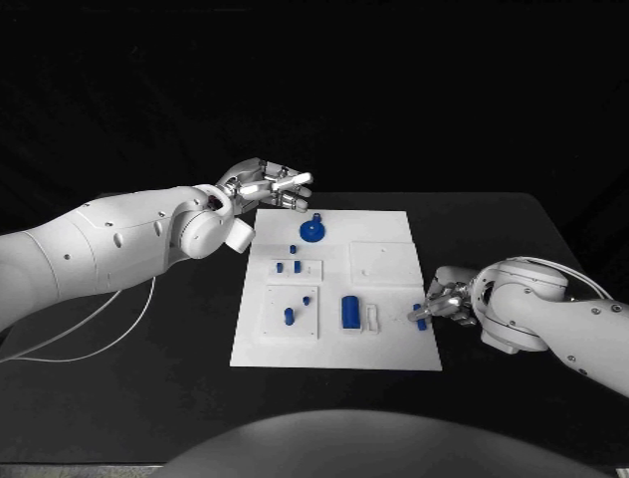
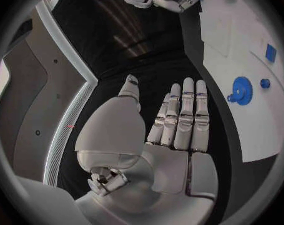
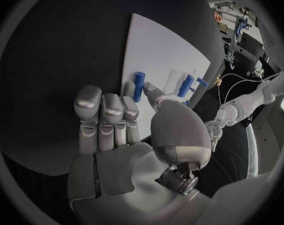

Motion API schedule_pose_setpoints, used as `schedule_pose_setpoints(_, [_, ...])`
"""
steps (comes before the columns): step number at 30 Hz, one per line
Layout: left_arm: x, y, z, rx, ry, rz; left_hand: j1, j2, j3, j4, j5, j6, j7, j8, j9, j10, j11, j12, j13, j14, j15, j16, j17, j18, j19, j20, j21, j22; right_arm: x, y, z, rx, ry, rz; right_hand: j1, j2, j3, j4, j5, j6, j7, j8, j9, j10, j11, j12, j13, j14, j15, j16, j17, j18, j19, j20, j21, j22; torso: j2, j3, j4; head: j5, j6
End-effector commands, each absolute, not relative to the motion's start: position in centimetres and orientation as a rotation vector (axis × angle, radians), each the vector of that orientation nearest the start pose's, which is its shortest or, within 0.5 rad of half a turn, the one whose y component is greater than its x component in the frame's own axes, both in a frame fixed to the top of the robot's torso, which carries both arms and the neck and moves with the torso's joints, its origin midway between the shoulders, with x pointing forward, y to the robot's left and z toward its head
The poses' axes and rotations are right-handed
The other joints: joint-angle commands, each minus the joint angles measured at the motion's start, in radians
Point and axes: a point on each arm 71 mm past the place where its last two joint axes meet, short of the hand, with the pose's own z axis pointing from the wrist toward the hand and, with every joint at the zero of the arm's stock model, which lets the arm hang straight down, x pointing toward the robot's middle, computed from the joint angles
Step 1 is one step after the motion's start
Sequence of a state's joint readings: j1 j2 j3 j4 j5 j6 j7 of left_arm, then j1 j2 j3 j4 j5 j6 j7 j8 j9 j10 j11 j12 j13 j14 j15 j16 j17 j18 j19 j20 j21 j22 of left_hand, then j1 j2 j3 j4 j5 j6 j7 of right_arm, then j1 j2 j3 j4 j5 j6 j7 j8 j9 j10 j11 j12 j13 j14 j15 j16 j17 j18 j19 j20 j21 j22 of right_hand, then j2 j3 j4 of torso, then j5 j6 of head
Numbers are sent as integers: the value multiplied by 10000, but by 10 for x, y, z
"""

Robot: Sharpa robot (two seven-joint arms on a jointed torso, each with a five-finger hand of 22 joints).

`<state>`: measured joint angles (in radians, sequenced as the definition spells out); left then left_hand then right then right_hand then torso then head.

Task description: Assemble the parts on the task board

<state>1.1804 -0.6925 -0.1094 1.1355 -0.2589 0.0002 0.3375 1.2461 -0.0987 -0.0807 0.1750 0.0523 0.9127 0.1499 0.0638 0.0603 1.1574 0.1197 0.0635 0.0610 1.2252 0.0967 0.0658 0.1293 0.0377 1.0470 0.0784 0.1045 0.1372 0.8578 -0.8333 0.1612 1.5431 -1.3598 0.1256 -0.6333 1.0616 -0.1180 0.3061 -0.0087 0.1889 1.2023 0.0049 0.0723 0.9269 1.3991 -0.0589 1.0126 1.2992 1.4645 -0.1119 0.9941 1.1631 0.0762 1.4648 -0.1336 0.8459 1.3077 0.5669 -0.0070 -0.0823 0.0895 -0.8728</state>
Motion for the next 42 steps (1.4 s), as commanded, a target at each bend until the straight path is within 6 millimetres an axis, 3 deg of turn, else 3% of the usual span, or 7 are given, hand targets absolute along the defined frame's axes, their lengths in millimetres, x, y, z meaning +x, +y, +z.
schedule_pose_setpoints(1, [531,229,-236,-8581,17176,-14614,3,-48,10,51,-24,67,15,8,13,-41,8,-31,10,66,-6,-28,2,-142,-45,8,68,9,418,-218,-320,949,24203,1736,165,51,117,-232,192,-144,-10,-89,-1687,3,-52,-57,-10,42,31,-40,-22,-164,591,29,-60,251,4,1,2,16,2])
schedule_pose_setpoints(9, [531,229,-237,-8580,17225,-14535,-6,-21,19,31,-25,-13,32,1,8,-57,21,-31,10,70,-4,-31,13,-146,-74,5,124,16,414,-215,-325,423,24382,1516,159,126,275,-885,1577,-274,49,-95,-2227,-82,-24,-149,-40,35,52,-44,1,-164,584,46,-81,264,1,-5,-7,20,2])
schedule_pose_setpoints(13, [531,229,-237,-8551,17251,-14510,0,-20,24,27,-25,-26,33,1,7,-61,22,-31,10,70,-5,-30,15,-145,-79,5,131,16,413,-213,-326,397,24404,1575,297,242,582,-1324,3442,-343,104,-82,-2448,-143,-12,-213,-64,27,52,-63,7,-162,586,44,-85,276,0,-1,-1,30,2])
schedule_pose_setpoints(17, [531,230,-237,-8551,17276,-14480,0,-20,24,27,-25,-26,33,1,7,-61,22,-31,10,70,-5,-30,15,-145,-79,5,131,16,411,-211,-326,715,24393,1848,109,471,1695,-2010,4598,-578,376,-82,-2558,-223,65,-322,-119,1,91,-98,6,-123,580,71,-97,303,4,2,-4,53,2])
schedule_pose_setpoints(22, [531,230,-237,-8561,17304,-14455,7,-7,35,4,-25,-79,43,-3,4,-69,29,-31,10,67,-1,-31,20,-145,-97,7,153,15,410,-208,-325,1381,24420,2350,-481,523,3160,-2407,5025,-591,443,-86,-2864,-229,71,-328,-126,-18,89,-135,13,-69,577,80,-61,388,5,6,-4,73,2])
schedule_pose_setpoints(28, [531,230,-237,-8572,17335,-14437,7,-7,35,4,-25,-79,43,-3,4,-69,29,-31,10,67,-1,-31,20,-145,-97,7,153,15,408,-207,-324,2365,24374,3007,-549,553,3431,-2543,5170,-503,436,-81,-2879,-207,60,-342,-148,-20,69,-168,10,-60,582,68,-53,445,1,4,-11,105,2])
schedule_pose_setpoints(42, [531,229,-238,-8571,17437,-14442,-1,-2,44,-10,-25,-136,48,-5,2,-83,33,-31,10,61,1,-31,28,-139,-118,9,206,14,415,-191,-302,4616,24382,5107,-555,583,3335,-2593,5304,-450,418,-78,-2816,-202,44,-351,-156,-21,49,-228,-19,-54,581,48,-99,466,4,5,-2,182,2])
